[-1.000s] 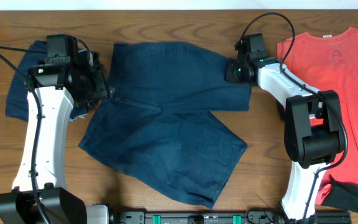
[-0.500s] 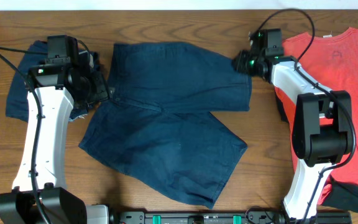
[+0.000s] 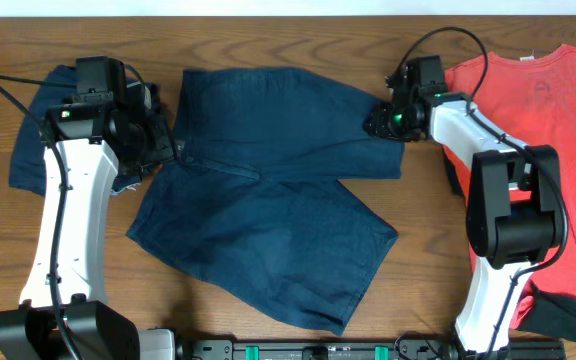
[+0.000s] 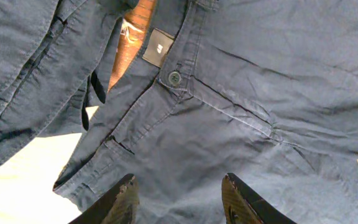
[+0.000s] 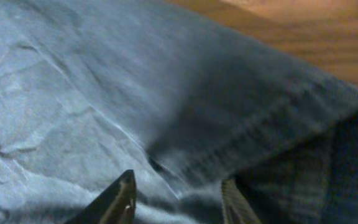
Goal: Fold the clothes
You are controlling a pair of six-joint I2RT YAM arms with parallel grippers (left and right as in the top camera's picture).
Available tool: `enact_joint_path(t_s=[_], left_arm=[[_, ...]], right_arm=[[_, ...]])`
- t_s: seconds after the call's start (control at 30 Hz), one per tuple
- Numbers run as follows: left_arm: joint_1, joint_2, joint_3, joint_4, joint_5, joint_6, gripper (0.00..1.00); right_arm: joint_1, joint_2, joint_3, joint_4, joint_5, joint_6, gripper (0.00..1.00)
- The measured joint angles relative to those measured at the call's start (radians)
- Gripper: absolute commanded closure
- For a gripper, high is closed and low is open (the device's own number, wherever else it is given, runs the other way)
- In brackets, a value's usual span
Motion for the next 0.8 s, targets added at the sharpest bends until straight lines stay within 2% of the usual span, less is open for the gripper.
enact_joint_path(t_s=[0.1,0.17,0.3,0.4,0.43,0.47,0.5,0.53,0.6,0.63,0.67,0.8], left_arm=[[0.0,0.0,0.0,0.0,0.0,0.0,0.55],[0.0,0.0,0.0,0.0,0.0,0.0,0.55],[0.0,0.0,0.0,0.0,0.0,0.0,0.55],[0.0,0.0,0.0,0.0,0.0,0.0,0.54],[0.0,0.0,0.0,0.0,0.0,0.0,0.55],[0.0,0.0,0.0,0.0,0.0,0.0,0.54],[0.0,0.0,0.0,0.001,0.0,0.0,0.54],[0.0,0.0,0.0,0.0,0.0,0.0,0.54],[0.0,0.0,0.0,0.0,0.0,0.0,0.54],[0.0,0.0,0.0,0.0,0.0,0.0,0.54],[0.0,0.0,0.0,0.0,0.0,0.0,0.54],[0.0,0.0,0.0,-0.011,0.001,0.002,0.54]], right_arm=[[0.013,0.0,-0.004,0.044,0.003,-0.004,0.74],[0.02,0.0,-0.004,0.077,0.003,-0.007,0.97],[0.022,0.0,-0.006,0.13,0.005,0.007,0.99],[0.019,0.0,-0.009,0.236,0.006,0.035,0.99],[0.015,0.0,-0.011,0.302,0.003,0.052,0.98],[0.01,0.0,-0.012,0.374,0.002,0.071,0.83],[0.003,0.0,-0.012,0.434,0.003,0.089,0.53],[-0.005,0.0,-0.011,0.495,0.003,0.094,0.37],[-0.031,0.0,-0.01,0.602,0.016,0.128,0.44],[-0.045,0.0,-0.01,0.623,0.026,0.138,0.51],[-0.062,0.0,-0.01,0.633,0.034,0.155,0.53],[-0.127,0.0,-0.01,0.557,0.024,0.205,0.5]])
